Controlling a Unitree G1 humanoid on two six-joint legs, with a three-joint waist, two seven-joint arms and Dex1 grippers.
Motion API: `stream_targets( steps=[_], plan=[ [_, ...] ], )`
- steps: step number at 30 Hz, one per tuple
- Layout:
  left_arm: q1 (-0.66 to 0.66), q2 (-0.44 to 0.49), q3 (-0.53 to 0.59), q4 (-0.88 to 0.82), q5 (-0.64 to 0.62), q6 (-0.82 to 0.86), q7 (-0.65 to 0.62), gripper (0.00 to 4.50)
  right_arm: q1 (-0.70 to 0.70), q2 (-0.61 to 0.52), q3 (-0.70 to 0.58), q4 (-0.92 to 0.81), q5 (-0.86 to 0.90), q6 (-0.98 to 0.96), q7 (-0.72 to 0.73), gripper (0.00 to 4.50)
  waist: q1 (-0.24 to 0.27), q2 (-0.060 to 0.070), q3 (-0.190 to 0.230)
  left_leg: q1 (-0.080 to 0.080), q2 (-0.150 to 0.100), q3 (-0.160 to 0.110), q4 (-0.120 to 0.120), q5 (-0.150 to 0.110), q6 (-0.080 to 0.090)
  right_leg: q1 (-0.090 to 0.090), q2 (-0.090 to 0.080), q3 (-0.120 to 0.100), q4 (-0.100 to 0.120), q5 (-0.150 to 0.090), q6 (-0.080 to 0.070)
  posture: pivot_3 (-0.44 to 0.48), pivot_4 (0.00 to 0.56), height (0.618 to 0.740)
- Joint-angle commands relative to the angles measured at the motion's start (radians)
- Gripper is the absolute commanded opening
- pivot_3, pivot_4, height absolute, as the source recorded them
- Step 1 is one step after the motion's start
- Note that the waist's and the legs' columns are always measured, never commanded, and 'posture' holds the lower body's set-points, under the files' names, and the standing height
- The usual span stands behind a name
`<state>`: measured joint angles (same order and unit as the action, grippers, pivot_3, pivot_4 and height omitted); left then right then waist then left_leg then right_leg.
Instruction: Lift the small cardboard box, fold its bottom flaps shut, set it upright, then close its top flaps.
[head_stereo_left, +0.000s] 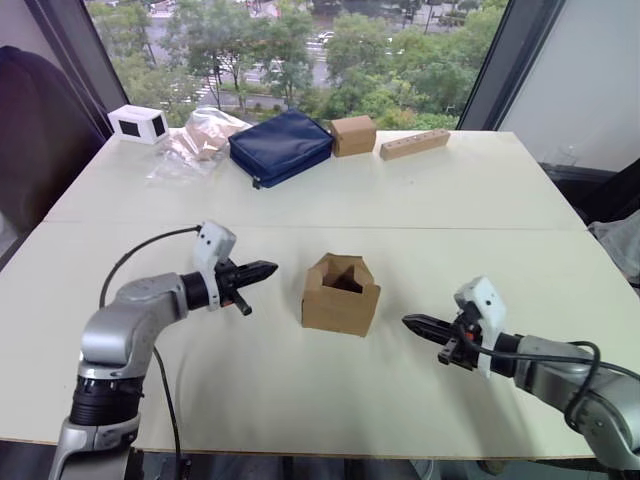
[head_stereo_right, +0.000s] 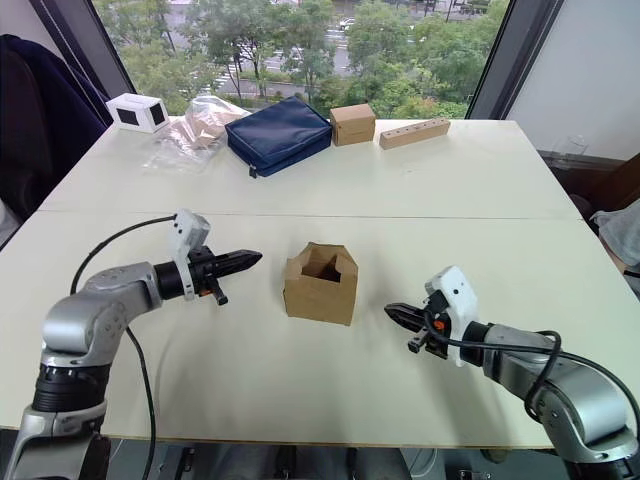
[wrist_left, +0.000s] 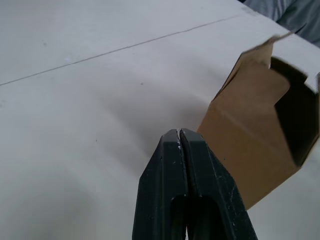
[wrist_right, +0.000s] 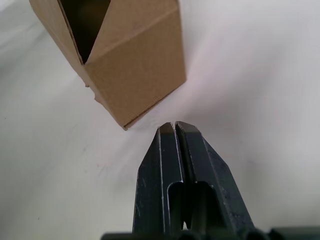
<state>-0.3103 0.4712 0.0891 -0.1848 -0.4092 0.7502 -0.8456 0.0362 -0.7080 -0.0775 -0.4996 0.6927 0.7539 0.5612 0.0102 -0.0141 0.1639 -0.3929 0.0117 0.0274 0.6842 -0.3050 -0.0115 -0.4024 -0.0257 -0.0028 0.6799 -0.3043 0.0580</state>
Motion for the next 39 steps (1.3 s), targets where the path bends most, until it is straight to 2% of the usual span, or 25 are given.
stream_targets(
  steps=[1,10,15,23,28,30,32,36,39],
  plan=[
    [0.043,0.019,-0.087,-0.019,0.045,-0.073,-0.005,0.01,-0.030,0.031,0.042,0.014,-0.058,-0.038,-0.005,0.00,0.000,0.000,0.000,0.000,0.000,0.000,0.000,0.000,0.000,0.000,0.000,0.000,0.000,0.000,0.000,0.000,0.150,0.740],
    [0.121,0.000,-0.202,-0.076,0.042,-0.121,-0.011,0.01,-0.071,0.083,0.147,0.081,-0.152,-0.086,0.044,0.00,-0.001,0.000,0.000,0.000,0.000,0.000,-0.001,0.000,0.000,0.000,-0.001,0.000,0.000,0.000,0.000,0.000,0.150,0.740],
    [0.142,-0.023,-0.214,-0.093,0.013,-0.098,0.009,0.01,-0.087,0.098,0.142,0.103,-0.172,-0.096,0.054,0.00,-0.001,0.000,0.000,0.000,0.000,0.000,-0.001,0.000,0.000,0.000,-0.001,0.000,0.000,0.000,0.000,0.000,0.150,0.740],
    [0.147,0.010,-0.187,-0.096,0.017,-0.114,0.030,0.01,-0.072,0.068,0.112,0.067,-0.164,-0.080,0.090,0.00,-0.001,0.000,0.000,0.000,0.000,0.000,-0.001,0.000,0.000,0.000,-0.001,0.000,0.000,0.000,0.000,0.000,0.150,0.740],
    [0.101,0.068,-0.125,-0.080,-0.024,-0.090,0.004,0.01,-0.081,-0.009,0.066,0.036,-0.151,-0.056,0.138,0.00,-0.001,0.000,0.000,0.000,0.000,0.000,-0.001,0.000,0.000,0.000,-0.001,0.000,0.000,0.000,0.000,0.000,0.150,0.740],
    [0.015,0.126,-0.079,-0.079,-0.114,-0.025,-0.081,0.01,-0.138,-0.059,-0.002,0.059,-0.119,-0.046,0.182,0.00,-0.001,0.000,0.000,0.000,0.000,0.000,-0.001,0.000,0.000,0.000,0.000,0.000,0.000,0.000,0.000,0.000,0.150,0.740],
    [-0.067,0.160,-0.082,-0.070,-0.146,-0.002,-0.129,0.01,-0.205,-0.067,-0.043,0.102,-0.083,-0.045,0.212,0.00,-0.001,0.000,0.000,0.000,0.000,0.000,-0.001,0.000,0.000,0.000,0.000,0.000,0.000,0.000,0.000,0.000,0.150,0.740],
    [-0.179,0.150,-0.125,-0.045,-0.150,0.002,-0.150,0.01,-0.322,-0.048,-0.030,0.180,-0.061,-0.051,0.268,0.00,-0.001,0.001,0.000,0.001,0.000,0.000,-0.001,-0.001,0.001,0.002,0.000,0.000,-0.001,0.000,0.000,0.000,0.150,0.740],
    [-0.207,0.137,-0.155,-0.033,-0.138,-0.014,-0.162,0.01,-0.380,-0.037,0.000,0.210,-0.069,-0.054,0.299,0.00,-0.004,0.000,0.000,0.001,0.000,0.000,-0.002,-0.001,0.002,0.001,0.000,0.000,-0.004,0.000,0.000,0.000,0.150,0.740]
  ],
)
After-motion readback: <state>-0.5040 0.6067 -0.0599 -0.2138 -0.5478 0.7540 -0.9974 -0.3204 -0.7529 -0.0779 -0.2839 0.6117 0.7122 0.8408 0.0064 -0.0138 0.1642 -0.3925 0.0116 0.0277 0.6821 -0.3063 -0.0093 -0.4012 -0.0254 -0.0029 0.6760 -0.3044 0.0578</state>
